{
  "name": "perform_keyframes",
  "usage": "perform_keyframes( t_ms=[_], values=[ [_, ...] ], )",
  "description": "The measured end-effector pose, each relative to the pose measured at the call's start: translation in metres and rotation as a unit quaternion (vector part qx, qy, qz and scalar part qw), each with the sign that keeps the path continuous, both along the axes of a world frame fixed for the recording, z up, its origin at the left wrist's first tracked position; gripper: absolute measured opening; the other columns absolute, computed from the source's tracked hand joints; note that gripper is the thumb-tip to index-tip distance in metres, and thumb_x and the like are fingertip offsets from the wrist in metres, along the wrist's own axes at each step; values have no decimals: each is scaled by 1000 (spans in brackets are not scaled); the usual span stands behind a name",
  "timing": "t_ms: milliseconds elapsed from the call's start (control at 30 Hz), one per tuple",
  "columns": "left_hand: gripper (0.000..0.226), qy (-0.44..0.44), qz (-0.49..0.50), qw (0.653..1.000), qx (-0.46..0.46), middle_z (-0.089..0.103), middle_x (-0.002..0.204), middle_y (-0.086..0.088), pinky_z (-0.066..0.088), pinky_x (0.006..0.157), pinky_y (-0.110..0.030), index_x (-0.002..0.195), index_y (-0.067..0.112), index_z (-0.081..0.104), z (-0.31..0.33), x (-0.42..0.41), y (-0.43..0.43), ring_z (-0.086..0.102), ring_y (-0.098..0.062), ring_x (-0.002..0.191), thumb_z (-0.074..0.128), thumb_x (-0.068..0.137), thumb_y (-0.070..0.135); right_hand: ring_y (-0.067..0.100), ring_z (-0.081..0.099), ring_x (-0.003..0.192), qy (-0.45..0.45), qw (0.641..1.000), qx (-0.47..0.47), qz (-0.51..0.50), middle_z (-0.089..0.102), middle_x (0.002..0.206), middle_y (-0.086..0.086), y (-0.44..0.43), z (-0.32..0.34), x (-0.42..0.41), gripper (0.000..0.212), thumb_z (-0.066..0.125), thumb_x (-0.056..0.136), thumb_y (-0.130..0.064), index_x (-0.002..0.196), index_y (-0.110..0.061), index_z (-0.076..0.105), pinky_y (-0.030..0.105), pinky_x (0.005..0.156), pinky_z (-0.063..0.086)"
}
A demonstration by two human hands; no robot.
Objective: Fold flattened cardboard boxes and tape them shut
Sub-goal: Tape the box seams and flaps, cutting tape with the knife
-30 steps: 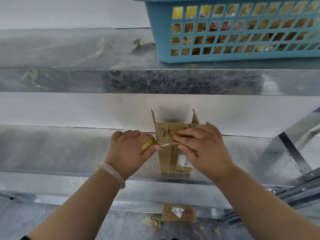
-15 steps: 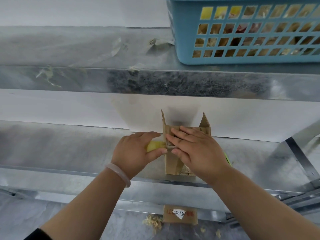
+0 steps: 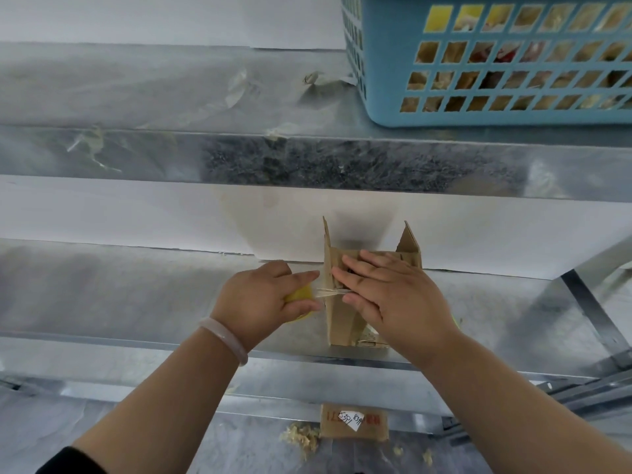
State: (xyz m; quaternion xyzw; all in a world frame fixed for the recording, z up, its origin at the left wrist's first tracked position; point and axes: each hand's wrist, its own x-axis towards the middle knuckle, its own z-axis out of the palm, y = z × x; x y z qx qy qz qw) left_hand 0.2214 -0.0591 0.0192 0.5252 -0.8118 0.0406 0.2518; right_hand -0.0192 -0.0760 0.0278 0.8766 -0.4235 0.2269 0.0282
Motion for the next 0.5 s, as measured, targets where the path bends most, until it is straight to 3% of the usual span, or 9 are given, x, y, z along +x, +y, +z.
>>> perform_keyframes(
  t_ms=[167, 267, 400, 500],
  values=[
    [62, 39, -20, 999, 28, 61, 97, 11, 46, 63, -18, 125, 37, 56, 6, 0, 0, 58, -7, 79, 35, 82, 76, 15, 57, 126, -8, 1000, -2, -11, 63, 132, -10, -1, 0, -3, 42, 38, 97, -47, 127, -33, 64, 41, 104, 47],
    [51, 109, -16, 991, 74, 59, 95, 16, 41, 69, -15, 113, 38, 57, 7, 3, 2, 52, -2, 81, 52, 73, 70, 13, 55, 127, -3, 1000, -1, -12, 62, 132, -11, 0, 1, -2, 41, 39, 97, -47, 128, -34, 63, 38, 107, 44],
    [44, 32, -12, 999, -2, 66, 88, 10, 48, 62, -23, 94, 28, 71, 0, -1, 1, 62, -10, 76, 51, 78, 64, 11, 54, 127, 8, 1000, -9, -13, 61, 133, -13, 1, 1, 1, 41, 38, 97, -47, 128, -36, 62, 33, 108, 40],
    [49, 24, -9, 1000, -11, 69, 89, 9, 45, 68, -20, 94, 27, 75, 1, -2, -1, 65, -12, 76, 48, 78, 66, 12, 54, 128, 4, 1000, -2, -17, 61, 133, -13, 1, 2, 0, 41, 39, 97, -48, 128, -36, 62, 34, 108, 42]
  ],
)
